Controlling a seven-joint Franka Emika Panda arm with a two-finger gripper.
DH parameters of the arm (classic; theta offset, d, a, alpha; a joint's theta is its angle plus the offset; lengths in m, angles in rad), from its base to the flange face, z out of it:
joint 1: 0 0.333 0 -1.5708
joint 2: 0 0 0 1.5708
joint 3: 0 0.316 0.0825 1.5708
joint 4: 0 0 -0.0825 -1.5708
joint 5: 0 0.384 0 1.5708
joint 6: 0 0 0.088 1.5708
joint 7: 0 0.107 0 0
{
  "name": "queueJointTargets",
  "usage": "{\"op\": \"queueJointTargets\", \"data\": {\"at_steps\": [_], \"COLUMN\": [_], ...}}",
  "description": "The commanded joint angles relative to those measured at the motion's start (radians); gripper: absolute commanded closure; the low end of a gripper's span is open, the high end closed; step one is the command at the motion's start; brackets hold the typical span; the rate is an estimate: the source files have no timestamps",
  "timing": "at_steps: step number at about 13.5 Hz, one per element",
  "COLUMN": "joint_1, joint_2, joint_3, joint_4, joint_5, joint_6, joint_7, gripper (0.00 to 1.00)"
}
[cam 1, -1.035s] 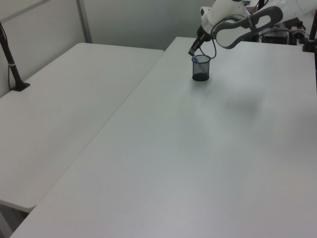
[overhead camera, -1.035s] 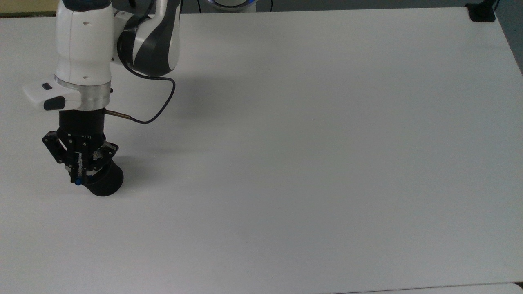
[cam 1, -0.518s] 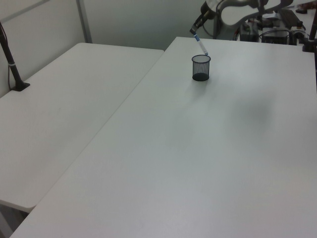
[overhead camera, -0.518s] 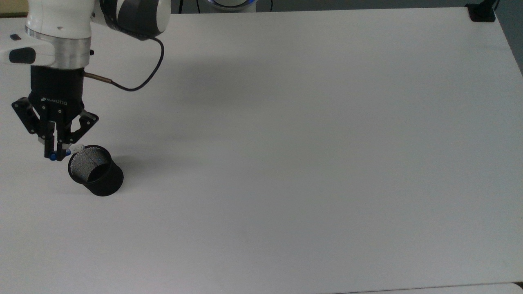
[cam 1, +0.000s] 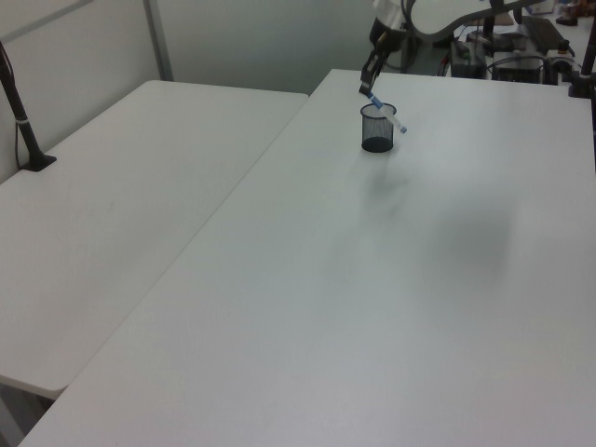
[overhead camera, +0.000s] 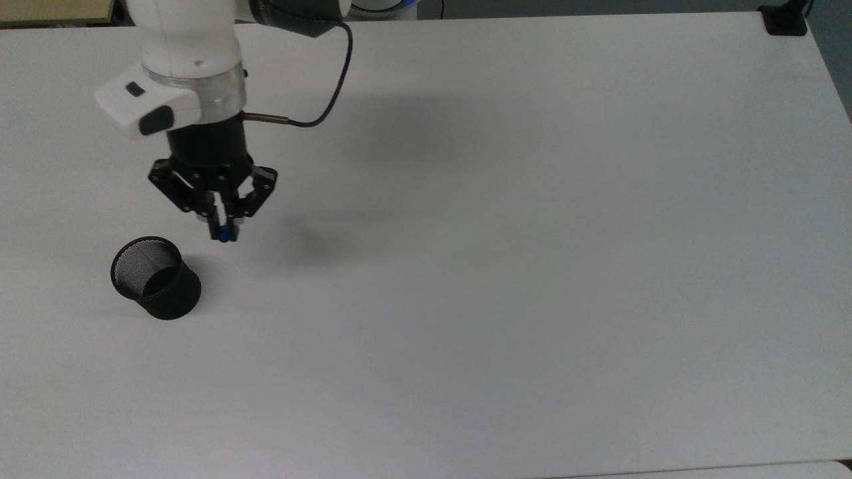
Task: Remove the marker
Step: 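Carry the marker away from the cup and lower it to the table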
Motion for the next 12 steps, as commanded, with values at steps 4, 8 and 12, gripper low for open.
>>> {"op": "queueJointTargets", "data": {"at_steps": [4,8,12], "joint_1": [0.118,0.133,0.135], "joint_2": [0.053,0.129,0.126], "joint_3": [-0.008,-0.008,-0.008], "joint_4": [-0.033,-0.025,-0.024], "joint_5": [0.073,0.07,0.065], "joint_6": [-0.063,-0.049,-0.05], "joint_7": [0.151,0.163,0.163], "gripper": [0.98,0.88,0.0]}}
